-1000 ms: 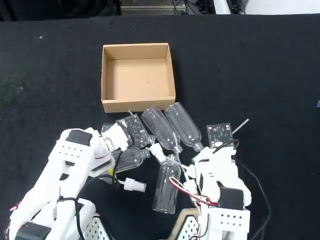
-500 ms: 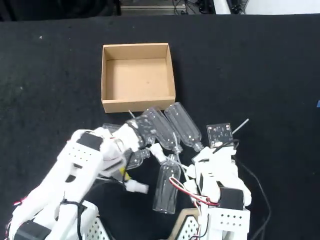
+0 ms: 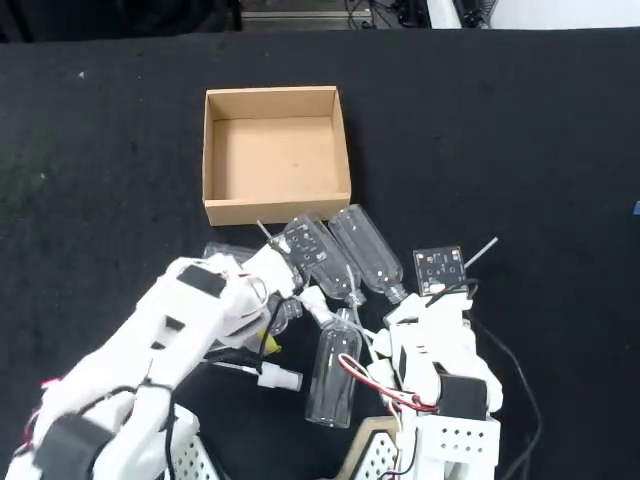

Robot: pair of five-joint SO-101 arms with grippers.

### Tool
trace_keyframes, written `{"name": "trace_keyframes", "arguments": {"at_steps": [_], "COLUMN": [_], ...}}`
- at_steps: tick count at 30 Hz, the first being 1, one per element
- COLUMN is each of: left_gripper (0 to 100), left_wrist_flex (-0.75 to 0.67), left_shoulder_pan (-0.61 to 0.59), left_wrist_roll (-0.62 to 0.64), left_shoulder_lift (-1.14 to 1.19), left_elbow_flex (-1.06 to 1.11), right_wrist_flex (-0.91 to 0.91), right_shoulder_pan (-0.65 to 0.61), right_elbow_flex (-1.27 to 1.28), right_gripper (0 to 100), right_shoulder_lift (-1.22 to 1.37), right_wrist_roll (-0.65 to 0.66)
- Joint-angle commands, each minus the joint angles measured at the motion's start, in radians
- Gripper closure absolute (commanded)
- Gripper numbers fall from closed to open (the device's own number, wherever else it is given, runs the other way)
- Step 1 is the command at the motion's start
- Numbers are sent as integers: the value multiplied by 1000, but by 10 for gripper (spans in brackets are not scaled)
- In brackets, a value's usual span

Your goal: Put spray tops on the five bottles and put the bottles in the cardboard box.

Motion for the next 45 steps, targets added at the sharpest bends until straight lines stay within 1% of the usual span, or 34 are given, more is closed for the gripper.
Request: {"name": "trace_keyframes", "arguments": {"at_steps": [1, 7, 8, 15, 17, 20, 23, 25, 28, 30, 33, 34, 37, 40, 42, 45], "left_gripper": [662, 663, 677, 924, 944, 941, 942, 942, 941, 941, 941, 941, 941, 941, 929, 850], "left_wrist_flex": [-25, 87, 101, 141, 180, 290, 468, 575, 675, 697, 694, 678, 571, 453, 391, 311], "left_shoulder_pan": [10, 12, 12, 12, 12, 2, -22, -61, -200, -340, -585, -665, -905, -1110, -1213, -1331], "left_wrist_roll": [35, 29, 28, 34, 34, 34, 28, 28, 26, 25, -34, -58, -92, -94, -97, -167], "left_shoulder_lift": [120, 146, 140, 91, 74, 21, -58, -118, -180, -187, -164, -149, -71, 38, 106, 198], "left_elbow_flex": [-116, -163, -163, -157, -176, -222, -277, -317, -377, -406, -433, -433, -414, -417, -420, -420], "right_wrist_flex": [9, 9, 9, 9, 9, 9, 9, 9, 9, 9, 9, 9, 9, 9, 9, 9], "right_shoulder_pan": [-17, -15, -15, -15, -15, -15, -15, -15, -15, -15, -15, -15, -15, -15, -15, -15], "right_elbow_flex": [-5, -5, -5, -5, -5, -5, -5, -5, -5, -5, -5, -5, -5, -5, -5, -5], "right_gripper": [987, 987, 987, 987, 987, 987, 987, 987, 987, 987, 987, 987, 987, 987, 987, 987], "right_shoulder_lift": [-93, -93, -93, -93, -93, -93, -93, -93, -93, -93, -93, -93, -93, -93, -93, -93], "right_wrist_roll": [3, 3, 3, 3, 3, 3, 3, 3, 3, 3, 3, 3, 3, 3, 3, 3]}}
